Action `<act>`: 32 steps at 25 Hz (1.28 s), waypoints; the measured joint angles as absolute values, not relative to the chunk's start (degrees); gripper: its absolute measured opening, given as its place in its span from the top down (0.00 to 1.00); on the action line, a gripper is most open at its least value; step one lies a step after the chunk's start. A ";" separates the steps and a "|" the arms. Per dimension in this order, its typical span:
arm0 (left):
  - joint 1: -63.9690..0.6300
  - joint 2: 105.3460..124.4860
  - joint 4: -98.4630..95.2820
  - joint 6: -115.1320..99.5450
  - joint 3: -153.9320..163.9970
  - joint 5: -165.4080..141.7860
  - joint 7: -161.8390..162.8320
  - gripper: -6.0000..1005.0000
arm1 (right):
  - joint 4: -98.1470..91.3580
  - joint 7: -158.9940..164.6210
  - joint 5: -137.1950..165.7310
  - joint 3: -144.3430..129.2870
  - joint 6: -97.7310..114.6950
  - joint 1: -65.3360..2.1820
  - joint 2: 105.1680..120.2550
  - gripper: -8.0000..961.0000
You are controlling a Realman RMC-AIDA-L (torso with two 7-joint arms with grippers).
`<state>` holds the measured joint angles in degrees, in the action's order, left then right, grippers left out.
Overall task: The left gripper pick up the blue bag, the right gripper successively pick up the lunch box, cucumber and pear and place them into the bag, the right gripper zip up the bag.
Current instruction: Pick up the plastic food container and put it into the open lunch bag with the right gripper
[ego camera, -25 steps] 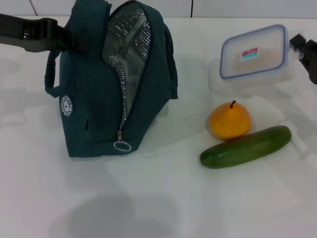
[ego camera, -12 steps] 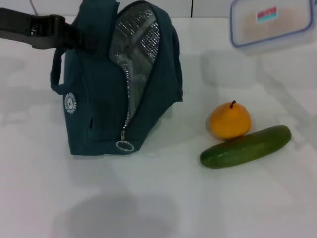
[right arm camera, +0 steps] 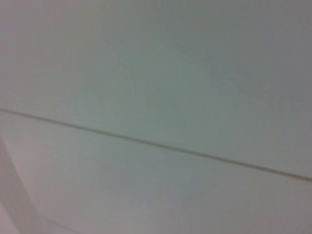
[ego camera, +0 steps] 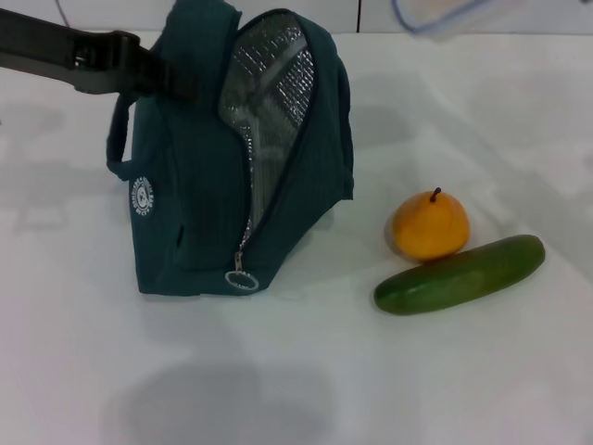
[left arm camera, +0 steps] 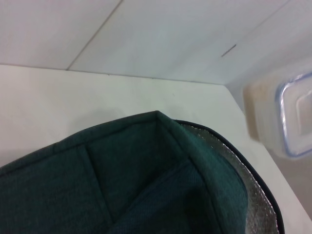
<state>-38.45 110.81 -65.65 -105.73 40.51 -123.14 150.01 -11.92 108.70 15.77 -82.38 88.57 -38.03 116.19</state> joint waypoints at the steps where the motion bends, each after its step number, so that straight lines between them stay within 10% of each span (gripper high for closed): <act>1: -38.54 110.88 -65.65 -105.74 40.83 -123.14 150.05 0.95 | -11.91 108.71 15.74 -82.48 88.45 -38.80 116.20 0.87; 13: -39.08 112.24 -63.55 -105.60 42.10 -120.35 149.46 0.95 | -14.43 108.15 15.14 -91.32 80.55 -47.59 116.19 0.86; 32: -39.20 112.54 -61.17 -103.72 41.59 -118.64 148.35 0.95 | -17.63 106.87 10.67 -106.58 76.28 -41.76 116.19 0.85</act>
<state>-39.20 112.54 -61.17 -103.72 41.59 -118.65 148.35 -17.63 106.87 10.67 -106.58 76.28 -41.76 116.19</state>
